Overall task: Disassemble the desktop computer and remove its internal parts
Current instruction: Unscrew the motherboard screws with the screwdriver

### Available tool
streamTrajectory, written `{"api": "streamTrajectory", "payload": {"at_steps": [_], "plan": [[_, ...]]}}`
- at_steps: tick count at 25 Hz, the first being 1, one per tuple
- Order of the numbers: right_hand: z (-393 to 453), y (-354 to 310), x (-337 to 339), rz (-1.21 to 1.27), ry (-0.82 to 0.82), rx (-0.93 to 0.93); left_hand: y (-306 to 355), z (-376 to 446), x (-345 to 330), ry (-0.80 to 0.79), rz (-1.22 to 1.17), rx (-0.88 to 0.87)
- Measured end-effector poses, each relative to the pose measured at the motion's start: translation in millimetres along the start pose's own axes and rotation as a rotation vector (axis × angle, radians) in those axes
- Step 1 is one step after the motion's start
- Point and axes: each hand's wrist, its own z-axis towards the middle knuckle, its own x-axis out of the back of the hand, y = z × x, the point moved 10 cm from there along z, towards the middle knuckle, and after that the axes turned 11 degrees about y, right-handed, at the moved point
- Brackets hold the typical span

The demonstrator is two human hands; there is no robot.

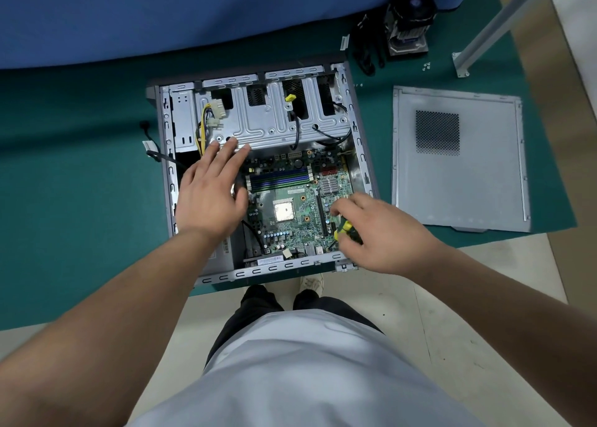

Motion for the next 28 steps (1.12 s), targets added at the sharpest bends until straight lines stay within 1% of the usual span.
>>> {"api": "streamTrajectory", "payload": {"at_steps": [1,2,4,5,8,12,17,21,25,28], "plan": [[0,1,2,-0.055,0.016,-0.018,0,0,0,0.0,-0.001,0.0],[0,-1,1,-0.078,0.022,0.008,0,0,0,-0.002,-0.002,-0.001],[-1,-7,-1,-0.084,-0.018,0.074,1,0,0,0.0,0.001,-0.002],[-1,-6,0,-0.107,-0.028,0.066,0,0,1,0.001,0.001,-0.002],[0,3,5,-0.129,0.05,-0.016,0,0,0,0.0,-0.005,0.001],[-1,0,-1,-0.007,0.031,0.031,0,0,0,0.0,-0.005,0.003],[-1,5,5,0.148,0.108,-0.022,-1,0,-1,-0.005,0.006,0.008],[-2,19,1,0.276,0.135,-0.172,-1,1,-2,-0.006,0.011,0.008],[-5,15,-10,0.321,0.085,-0.16,-2,1,-2,-0.003,0.006,0.007],[-7,16,-10,0.344,0.108,-0.162,-2,1,-2,-0.003,-0.001,0.006]]}}
